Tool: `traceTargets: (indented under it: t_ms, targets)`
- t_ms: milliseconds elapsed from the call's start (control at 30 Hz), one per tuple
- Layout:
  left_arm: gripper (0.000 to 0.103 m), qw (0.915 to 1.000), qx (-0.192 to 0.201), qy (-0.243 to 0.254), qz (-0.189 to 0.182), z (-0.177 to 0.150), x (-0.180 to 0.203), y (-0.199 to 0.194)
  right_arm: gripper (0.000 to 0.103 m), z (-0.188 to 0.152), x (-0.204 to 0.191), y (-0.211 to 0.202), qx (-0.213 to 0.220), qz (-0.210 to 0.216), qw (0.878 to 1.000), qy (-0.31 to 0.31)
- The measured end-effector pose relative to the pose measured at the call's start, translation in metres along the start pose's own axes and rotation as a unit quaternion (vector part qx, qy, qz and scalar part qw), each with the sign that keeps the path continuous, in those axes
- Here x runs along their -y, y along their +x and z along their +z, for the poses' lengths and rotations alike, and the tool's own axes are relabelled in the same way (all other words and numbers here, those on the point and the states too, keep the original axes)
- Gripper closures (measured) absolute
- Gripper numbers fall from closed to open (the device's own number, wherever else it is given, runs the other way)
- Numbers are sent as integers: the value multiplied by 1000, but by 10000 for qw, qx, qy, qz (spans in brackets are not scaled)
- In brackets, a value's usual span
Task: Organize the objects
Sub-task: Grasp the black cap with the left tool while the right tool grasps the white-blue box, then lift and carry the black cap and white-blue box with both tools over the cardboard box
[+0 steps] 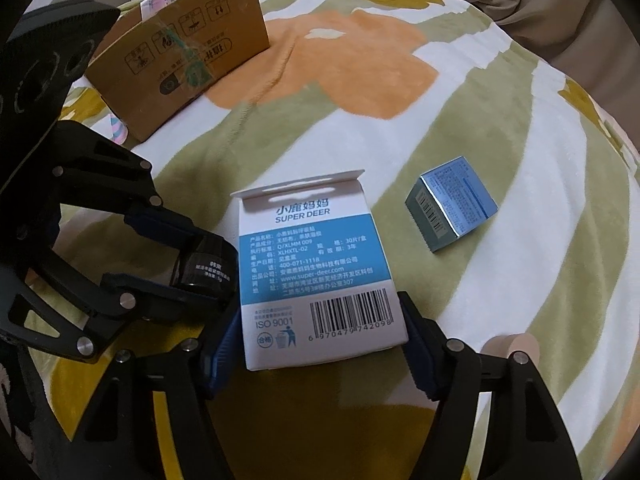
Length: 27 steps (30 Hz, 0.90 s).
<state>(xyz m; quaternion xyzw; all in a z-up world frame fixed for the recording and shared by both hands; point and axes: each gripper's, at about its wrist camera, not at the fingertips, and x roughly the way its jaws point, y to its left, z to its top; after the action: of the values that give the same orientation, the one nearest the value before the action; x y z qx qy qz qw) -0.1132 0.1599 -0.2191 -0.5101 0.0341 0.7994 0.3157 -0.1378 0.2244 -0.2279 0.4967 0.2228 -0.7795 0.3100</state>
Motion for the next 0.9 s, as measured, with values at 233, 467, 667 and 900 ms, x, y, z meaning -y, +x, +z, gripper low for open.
traceTargets:
  t_ms: [233, 467, 667, 900]
  targets:
    - [75, 10000, 42, -31, -43, -2, -1, -8, 38, 5, -1, -5, 17, -93, 10000, 23]
    - [75, 9997, 149, -151, -139, -1, -6, -20, 38, 11, -3, -12, 52, -235, 9997, 81]
    - [75, 9994, 270, -177, -139, -3, -9, -37, 39, 20, -7, -22, 106, -350, 9993, 83]
    - [75, 9988, 436, -195, -117, -2, -11, -59, 40, 26, -12, -40, 220, -461, 9985, 197]
